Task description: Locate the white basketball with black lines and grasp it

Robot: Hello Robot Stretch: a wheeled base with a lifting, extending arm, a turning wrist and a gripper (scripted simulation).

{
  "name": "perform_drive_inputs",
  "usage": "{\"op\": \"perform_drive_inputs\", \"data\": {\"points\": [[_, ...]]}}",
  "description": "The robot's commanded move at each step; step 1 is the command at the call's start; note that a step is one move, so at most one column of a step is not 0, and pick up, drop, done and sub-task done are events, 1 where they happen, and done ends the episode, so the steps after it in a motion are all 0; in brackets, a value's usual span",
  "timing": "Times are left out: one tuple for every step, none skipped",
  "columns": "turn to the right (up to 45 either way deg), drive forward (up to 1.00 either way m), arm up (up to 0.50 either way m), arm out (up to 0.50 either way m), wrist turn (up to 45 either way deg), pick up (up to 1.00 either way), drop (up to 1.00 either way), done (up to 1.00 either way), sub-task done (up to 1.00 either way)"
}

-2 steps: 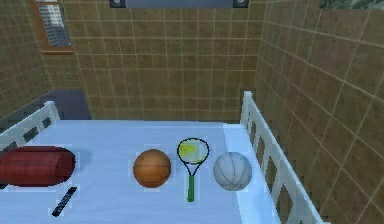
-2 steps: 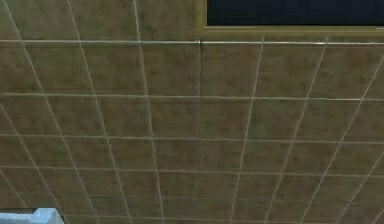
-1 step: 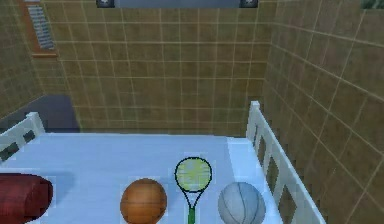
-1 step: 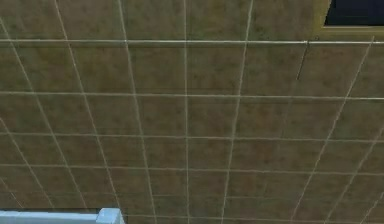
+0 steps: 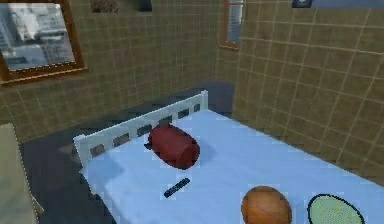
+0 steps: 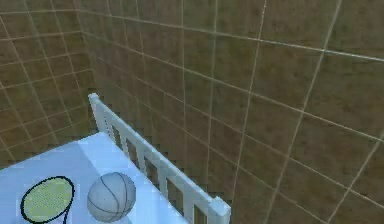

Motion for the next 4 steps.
{"op": "perform_drive_inputs", "data": {"points": [[-24.0, 0.00, 0.00, 0.00, 0.0, 0.00, 0.00, 0.00, 0.00], [0.0, 0.00, 0.50, 0.00, 0.0, 0.00, 0.00, 0.00, 0.00], [0.0, 0.00, 0.10, 0.00, 0.0, 0.00, 0.00, 0.00, 0.00], [0.0, 0.00, 0.00, 0.34, 0.0, 0.00, 0.00, 0.00, 0.00]]}}
